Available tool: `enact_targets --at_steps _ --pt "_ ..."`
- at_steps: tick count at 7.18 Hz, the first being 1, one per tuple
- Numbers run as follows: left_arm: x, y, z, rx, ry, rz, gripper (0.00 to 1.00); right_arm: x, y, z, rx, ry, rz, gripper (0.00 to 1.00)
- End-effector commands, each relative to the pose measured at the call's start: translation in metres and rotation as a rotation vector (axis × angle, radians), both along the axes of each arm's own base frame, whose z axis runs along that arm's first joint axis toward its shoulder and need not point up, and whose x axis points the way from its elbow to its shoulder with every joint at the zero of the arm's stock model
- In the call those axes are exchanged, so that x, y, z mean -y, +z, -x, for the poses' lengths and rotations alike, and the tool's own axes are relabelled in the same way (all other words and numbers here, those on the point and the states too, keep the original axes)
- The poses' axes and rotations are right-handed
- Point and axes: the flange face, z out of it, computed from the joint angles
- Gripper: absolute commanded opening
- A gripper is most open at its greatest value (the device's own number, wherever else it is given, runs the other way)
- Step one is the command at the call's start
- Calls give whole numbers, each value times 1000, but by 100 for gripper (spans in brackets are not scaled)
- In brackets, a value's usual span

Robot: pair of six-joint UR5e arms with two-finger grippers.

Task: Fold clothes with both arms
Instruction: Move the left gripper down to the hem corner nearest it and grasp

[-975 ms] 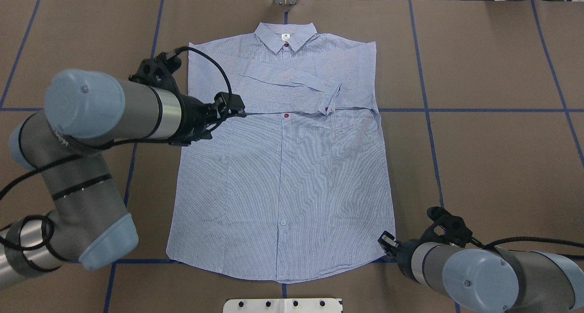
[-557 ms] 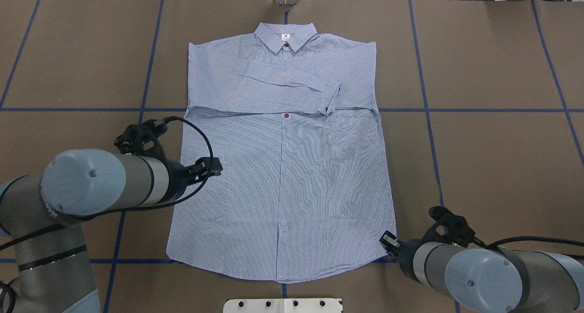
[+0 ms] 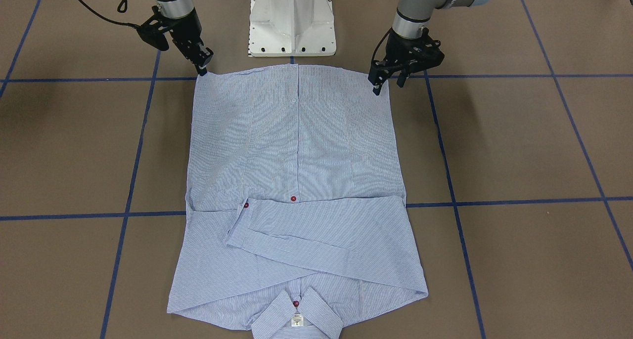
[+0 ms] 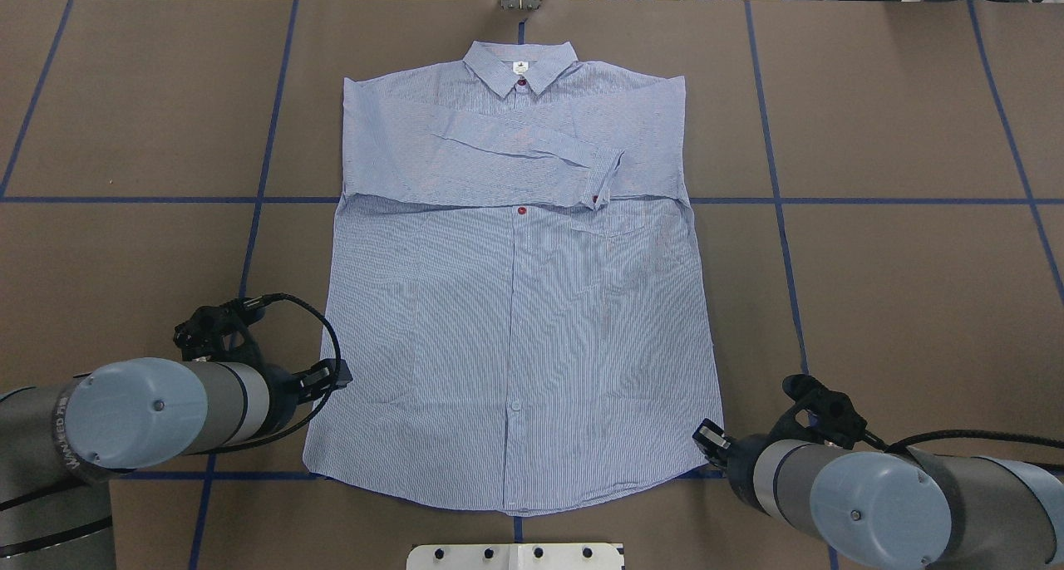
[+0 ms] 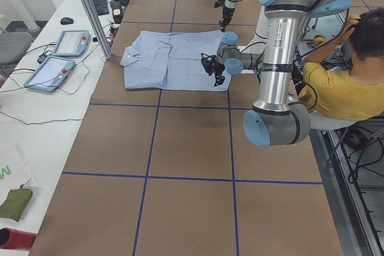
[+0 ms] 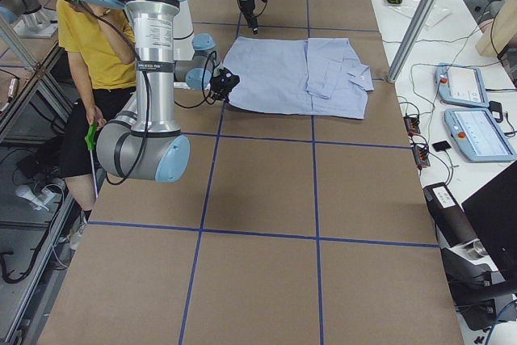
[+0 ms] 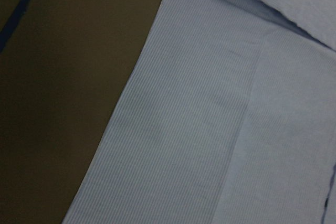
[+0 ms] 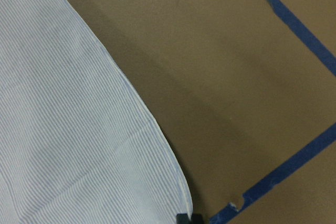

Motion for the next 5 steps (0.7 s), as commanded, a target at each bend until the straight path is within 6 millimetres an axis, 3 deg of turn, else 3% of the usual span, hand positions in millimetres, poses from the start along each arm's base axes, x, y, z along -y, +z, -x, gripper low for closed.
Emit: enact_targets --at_steps 1,5 --pt "-28 18 -24 2 13 60 71 2 -1 -1 2 3 -1 0" --pt "-39 25 -32 -7 11 89 63 2 1 -1 -2 7 0 0"
